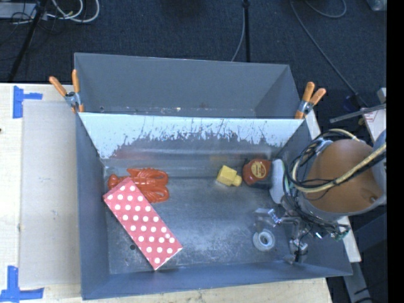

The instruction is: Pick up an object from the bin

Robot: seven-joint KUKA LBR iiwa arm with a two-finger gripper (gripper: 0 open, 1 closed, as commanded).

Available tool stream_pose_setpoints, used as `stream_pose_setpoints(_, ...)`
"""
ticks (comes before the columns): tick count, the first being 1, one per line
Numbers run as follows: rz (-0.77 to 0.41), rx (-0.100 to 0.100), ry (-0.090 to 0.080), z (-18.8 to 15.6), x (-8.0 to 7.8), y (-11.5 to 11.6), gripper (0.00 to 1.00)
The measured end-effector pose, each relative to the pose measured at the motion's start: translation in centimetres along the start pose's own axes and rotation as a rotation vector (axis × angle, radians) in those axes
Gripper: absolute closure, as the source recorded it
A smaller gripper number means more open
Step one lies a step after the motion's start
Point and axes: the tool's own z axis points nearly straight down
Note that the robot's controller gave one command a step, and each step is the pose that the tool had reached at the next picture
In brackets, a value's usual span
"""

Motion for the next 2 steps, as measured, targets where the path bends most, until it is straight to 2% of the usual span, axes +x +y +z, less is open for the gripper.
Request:
stream_pose_setpoints(1, -0.115, 0.008, -0.009, 2.92, -0.68, 0.20, 1.00)
stream_pose_setpoints(2, -0.129, 0.008, -0.010, 2.73, -0.67, 0.25, 1.00)
